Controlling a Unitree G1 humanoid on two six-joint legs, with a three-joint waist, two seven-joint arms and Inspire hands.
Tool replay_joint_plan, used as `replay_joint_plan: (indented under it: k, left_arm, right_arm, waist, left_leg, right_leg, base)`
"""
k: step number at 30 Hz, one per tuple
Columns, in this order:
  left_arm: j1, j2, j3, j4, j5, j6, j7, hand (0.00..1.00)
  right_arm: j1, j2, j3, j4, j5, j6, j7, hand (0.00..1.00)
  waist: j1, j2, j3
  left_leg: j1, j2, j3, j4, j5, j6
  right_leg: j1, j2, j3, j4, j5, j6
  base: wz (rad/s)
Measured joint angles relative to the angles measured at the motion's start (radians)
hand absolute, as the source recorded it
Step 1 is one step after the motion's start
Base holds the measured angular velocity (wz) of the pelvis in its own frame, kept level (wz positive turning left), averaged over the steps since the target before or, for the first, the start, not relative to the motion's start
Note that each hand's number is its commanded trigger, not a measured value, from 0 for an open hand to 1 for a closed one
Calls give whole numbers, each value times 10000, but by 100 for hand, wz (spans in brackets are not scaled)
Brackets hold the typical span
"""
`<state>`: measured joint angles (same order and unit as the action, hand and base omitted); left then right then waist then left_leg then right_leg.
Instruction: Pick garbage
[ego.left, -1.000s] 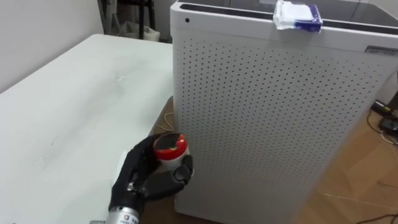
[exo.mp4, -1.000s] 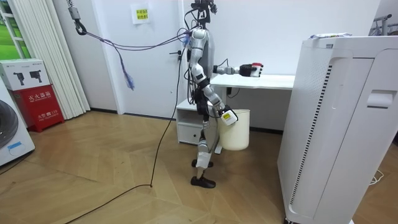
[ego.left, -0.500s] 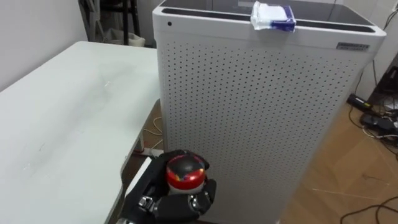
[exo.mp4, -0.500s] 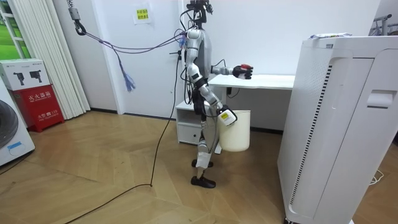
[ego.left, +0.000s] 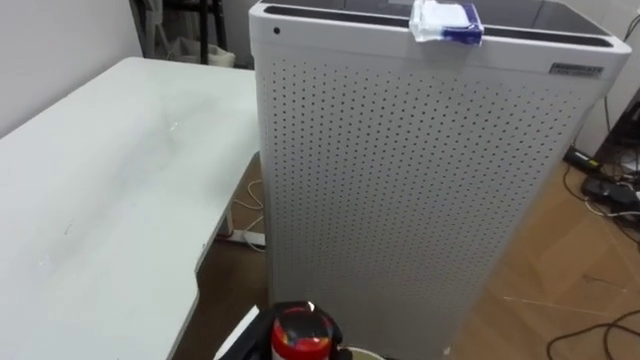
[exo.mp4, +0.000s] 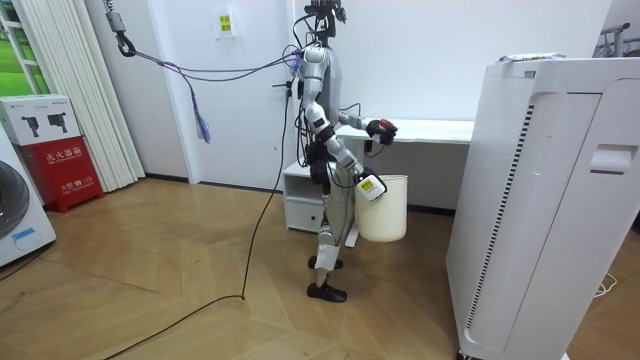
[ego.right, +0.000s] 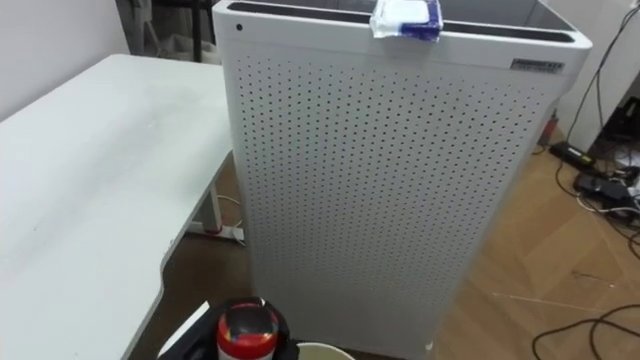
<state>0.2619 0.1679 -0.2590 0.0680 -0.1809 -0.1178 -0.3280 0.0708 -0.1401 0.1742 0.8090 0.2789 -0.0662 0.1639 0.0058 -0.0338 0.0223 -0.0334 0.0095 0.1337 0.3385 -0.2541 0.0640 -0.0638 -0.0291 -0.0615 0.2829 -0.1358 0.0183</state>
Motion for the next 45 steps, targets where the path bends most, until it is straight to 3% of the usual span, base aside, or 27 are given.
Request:
replay_joint_plan:
  k: [9, 17, 22, 23, 24, 34, 45]
  left_arm:
    - [-602, -301, -415, 1435, -15, 97, 4, 100]
    - [-1585, -567, -616, 2805, -18, 44, 405, 100]
    - [-2207, -749, -972, 3453, -26, -42, 613, 100]
    - [-2305, -787, -1043, 3595, -26, -46, 629, 61]
    - [-2330, -792, -1071, 3654, -25, -49, 630, 0]
    - [-2747, -795, -1176, 4058, -33, -257, 1073, 0]
    - [-3019, -882, -1173, 4243, -46, -429, 1295, 0]
  right_arm:
    - [-759, 107, 10, 59, 10, -5, -445, 100]
    - [-1410, 168, 25, 487, -22, -84, -960, 100]
    - [-1874, 190, 133, 540, -11, -85, -1226, 100]
    - [-2008, 190, 185, 539, -14, -85, -1290, 100]
    - [-2060, 194, 225, 539, -18, -85, -1301, 100]
    - [-2263, 299, 454, 535, -132, -434, -1394, 100]
    - [-2245, 285, 840, 916, -177, -461, -1310, 100]
  waist:
    - [26, 124, 15]
    - [49, 147, 46]
    - [256, 48, 158]
    - [261, 54, 162]
    - [260, 54, 162]
    - [261, 159, 196]
    - [249, 223, 176]
  left_leg:
    - [-1492, 12, 54, 618, -48, 71]
    - [-2460, 25, 299, 927, -4, 111]
    - [-2794, 6, 442, 927, 41, 118]
    - [-2905, 6, 458, 930, 48, 119]
    - [-2947, 6, 462, 929, 51, 119]
    - [-3067, 78, 495, 894, 49, 104]
    - [-3019, 80, 517, 822, 50, 103]
  right_leg:
    - [-1515, -61, 36, 700, 25, -4]
    - [-2697, -120, 138, 1220, 32, -48]
    - [-3180, -126, 292, 1393, 43, -61]
    - [-3292, -125, 308, 1404, 45, -64]
    - [-3343, -122, 314, 1409, 48, -66]
    - [-3481, -60, 303, 1316, 50, -72]
    - [-3427, -61, 301, 1288, 51, -73]
  base:
    - [-2]
    - [-8]
    - [-8]
    - [-7]
    - [0]
    - [-1]
    - [0]
